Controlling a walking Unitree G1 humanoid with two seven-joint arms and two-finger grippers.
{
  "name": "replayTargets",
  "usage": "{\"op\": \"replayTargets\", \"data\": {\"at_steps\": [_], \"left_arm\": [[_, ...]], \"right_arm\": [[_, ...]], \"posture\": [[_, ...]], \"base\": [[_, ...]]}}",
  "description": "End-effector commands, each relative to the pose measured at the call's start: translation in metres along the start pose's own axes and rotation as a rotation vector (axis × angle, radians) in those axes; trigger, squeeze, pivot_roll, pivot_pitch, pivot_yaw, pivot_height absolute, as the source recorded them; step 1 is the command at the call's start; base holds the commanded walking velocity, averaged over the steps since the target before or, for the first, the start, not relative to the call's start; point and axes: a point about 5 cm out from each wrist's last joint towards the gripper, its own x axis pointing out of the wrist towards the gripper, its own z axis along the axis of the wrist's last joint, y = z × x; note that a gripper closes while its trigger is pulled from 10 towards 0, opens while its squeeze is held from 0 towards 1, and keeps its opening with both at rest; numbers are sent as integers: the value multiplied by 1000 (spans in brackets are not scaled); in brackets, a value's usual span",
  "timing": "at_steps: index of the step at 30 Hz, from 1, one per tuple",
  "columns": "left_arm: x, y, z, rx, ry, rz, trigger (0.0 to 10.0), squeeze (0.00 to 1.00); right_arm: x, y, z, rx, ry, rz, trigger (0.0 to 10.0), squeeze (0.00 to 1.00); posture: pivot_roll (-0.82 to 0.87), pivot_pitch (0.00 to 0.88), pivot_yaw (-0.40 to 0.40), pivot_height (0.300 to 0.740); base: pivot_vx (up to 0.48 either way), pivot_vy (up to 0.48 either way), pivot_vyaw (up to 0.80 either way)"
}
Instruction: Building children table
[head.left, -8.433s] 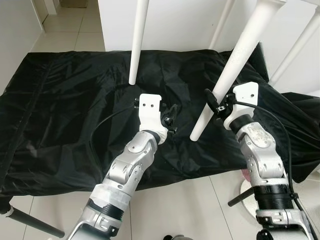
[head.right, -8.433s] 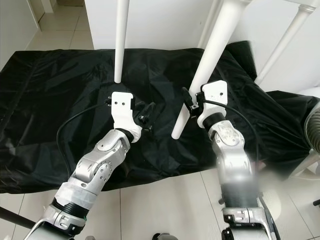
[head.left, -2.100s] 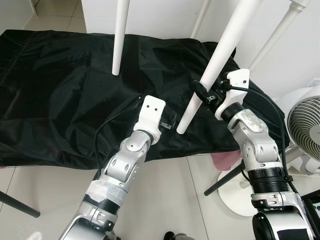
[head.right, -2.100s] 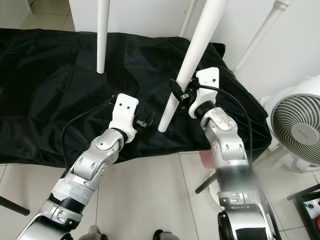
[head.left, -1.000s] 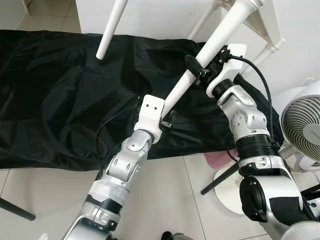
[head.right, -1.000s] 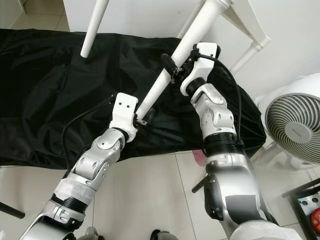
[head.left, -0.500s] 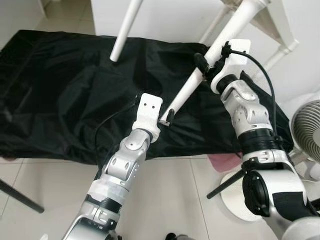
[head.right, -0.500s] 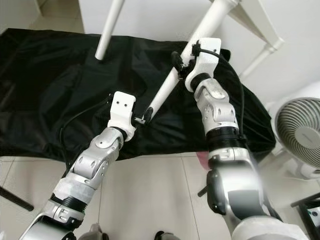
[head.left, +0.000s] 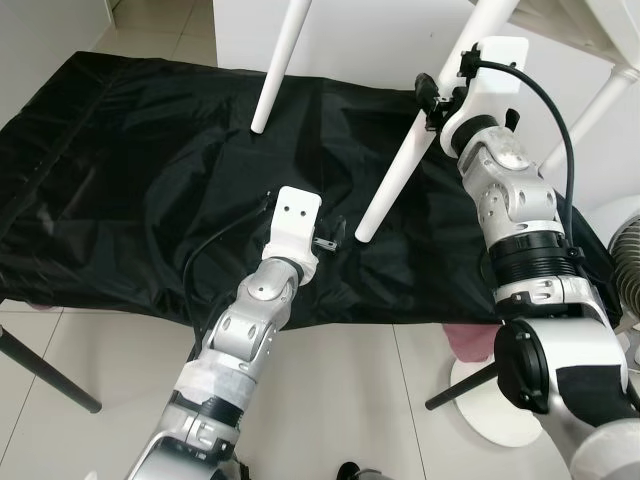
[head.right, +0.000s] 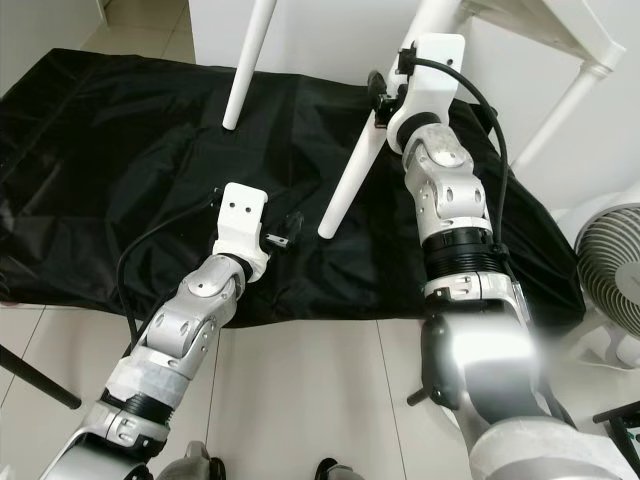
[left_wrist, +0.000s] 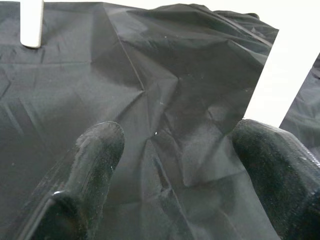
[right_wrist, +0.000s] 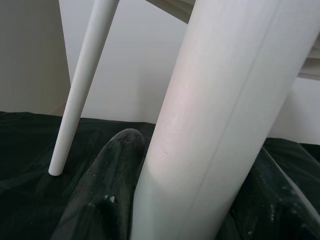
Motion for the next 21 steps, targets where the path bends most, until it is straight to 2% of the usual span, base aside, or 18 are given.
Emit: {"op": "replayTargets", "data": {"at_steps": [1, 2, 3, 8, 9, 10, 11, 13, 14, 15, 17, 21], "left_arm": [[0, -7, -2, -3, 15, -49, 10000, 0], [0, -7, -2, -3, 16, -49, 10000, 0], [0, -8, -2, -4, 16, -50, 10000, 0], [0, -8, -2, -5, 14, -51, 10000, 0], [-1, -8, -2, -6, 14, -50, 10000, 0], [-1, -8, -2, -6, 14, -50, 10000, 0], [-1, -8, -2, -8, 15, -45, 10000, 0], [-1, -8, -2, -8, 15, -45, 10000, 0], [-2, -7, -3, -10, 19, -41, 10000, 0], [-2, -7, -3, -10, 19, -41, 10000, 0], [-3, -6, -8, -16, 40, -35, 10000, 0], [-4, -6, -10, -13, 50, -35, 10000, 0]], "right_arm": [[-4, -8, 85, -316, -381, -49, 0, 0], [-5, -5, 90, -346, -415, -36, 0, 0], [-5, -2, 96, -335, -442, -16, 0, 0], [-5, 2, 102, -310, -462, 3, 0, 0], [-7, 12, 83, -275, -415, 75, 0, 0], [-7, 12, 83, -275, -415, 75, 0, 0], [-11, 21, 62, -231, -354, 141, 0, 0], [-11, 21, 62, -231, -354, 141, 0, 0], [-17, 30, 44, -216, -306, 193, 10000, 0], [-17, 30, 44, -216, -306, 193, 10000, 0], [-26, 40, 22, -211, -245, 259, 10000, 0], [-29, 43, 16, -209, -223, 284, 10000, 0]], "posture": [[37, 95, -113, 740], [37, 95, -113, 740], [35, 98, -114, 740], [34, 97, -116, 740], [47, 100, -124, 740], [47, 100, -124, 740], [47, 100, -124, 740], [47, 100, -124, 740], [49, 100, -126, 740], [49, 100, -126, 740], [48, 98, -123, 740], [51, 97, -124, 740]], "base": [[0, 0, 0], [0, 0, 0], [0, 0, 0], [0, 0, 0], [0, 0, 0], [0, 0, 0], [0, 0, 0], [0, 0, 0], [0, 0, 0], [0, 0, 0], [0, 0, 0], [0, 0, 0]]}}
